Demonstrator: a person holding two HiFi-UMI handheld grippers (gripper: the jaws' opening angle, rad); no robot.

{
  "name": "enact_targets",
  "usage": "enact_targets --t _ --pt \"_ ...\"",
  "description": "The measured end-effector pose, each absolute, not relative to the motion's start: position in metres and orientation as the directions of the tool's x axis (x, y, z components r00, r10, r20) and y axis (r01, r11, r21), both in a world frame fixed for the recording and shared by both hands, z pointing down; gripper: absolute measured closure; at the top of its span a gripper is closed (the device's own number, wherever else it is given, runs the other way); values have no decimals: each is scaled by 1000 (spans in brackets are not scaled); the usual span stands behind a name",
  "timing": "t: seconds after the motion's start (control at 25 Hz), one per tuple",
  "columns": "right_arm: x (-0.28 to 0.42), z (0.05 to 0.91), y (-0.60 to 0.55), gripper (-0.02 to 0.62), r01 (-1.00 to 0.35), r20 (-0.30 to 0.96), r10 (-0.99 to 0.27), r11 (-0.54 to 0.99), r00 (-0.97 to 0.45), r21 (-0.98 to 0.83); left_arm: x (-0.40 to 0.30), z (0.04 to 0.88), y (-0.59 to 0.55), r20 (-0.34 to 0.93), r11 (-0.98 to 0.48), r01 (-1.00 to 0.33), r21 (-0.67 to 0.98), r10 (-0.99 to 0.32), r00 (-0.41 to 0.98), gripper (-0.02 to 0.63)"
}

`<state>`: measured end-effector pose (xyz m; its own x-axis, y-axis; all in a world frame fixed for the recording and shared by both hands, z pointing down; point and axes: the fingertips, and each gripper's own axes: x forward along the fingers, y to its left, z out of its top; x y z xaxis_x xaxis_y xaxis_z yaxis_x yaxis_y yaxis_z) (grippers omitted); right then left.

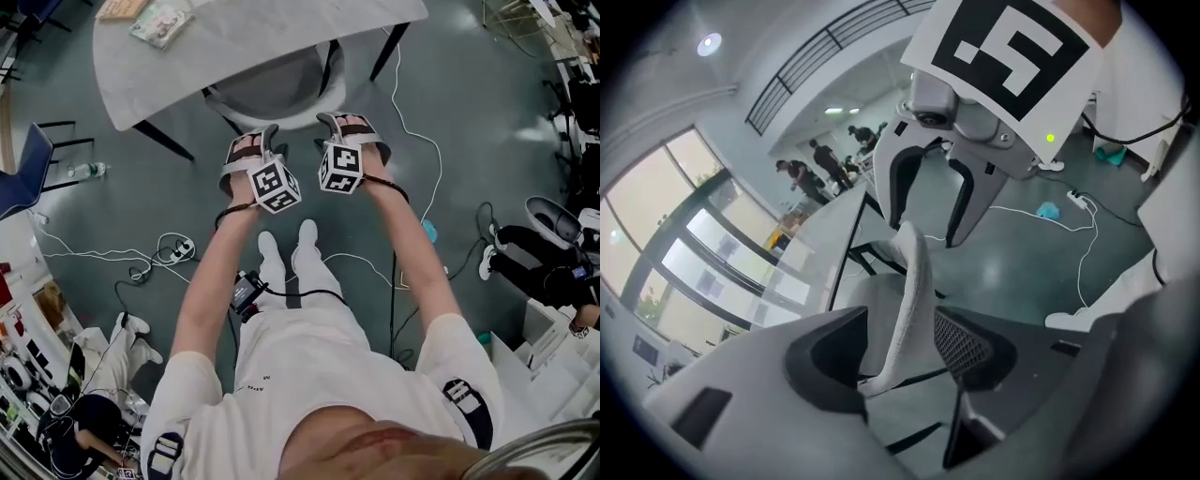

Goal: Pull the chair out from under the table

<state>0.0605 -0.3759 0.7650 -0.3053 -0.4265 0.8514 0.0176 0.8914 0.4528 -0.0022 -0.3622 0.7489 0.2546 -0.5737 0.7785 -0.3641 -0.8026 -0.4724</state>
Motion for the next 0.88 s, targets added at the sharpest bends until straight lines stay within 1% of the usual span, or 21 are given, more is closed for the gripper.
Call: enact_targets --t 0.2,0.32,0.48,0.6,0.84,0.88 --pt "62 792 -384 311 103 870 -410 887 -274 450 1 778 -367 795 -820 -296 -490 -560 234 348" --pt "56 799 -386 297 147 879 -393 885 -271 441 0 787 -377 787 -807 -260 -530 -582 204 347" --pt "52 813 -391 270 171 888 -376 888 -265 427 5 802 -383 806 -827 -248 -504 -554 207 344" --pt "54 825 -393 267 200 903 -353 893 -246 403 8 812 -389 816 -837 -203 -507 -543 198 337" --pt "57 835 -404 270 265 894 -389 859 -222 439 9 823 -399 821 -838 -156 -522 -544 173 341" --pt "59 836 -405 281 271 892 -395 854 -221 445 10 824 -399 820 -836 -157 -526 -547 170 345"
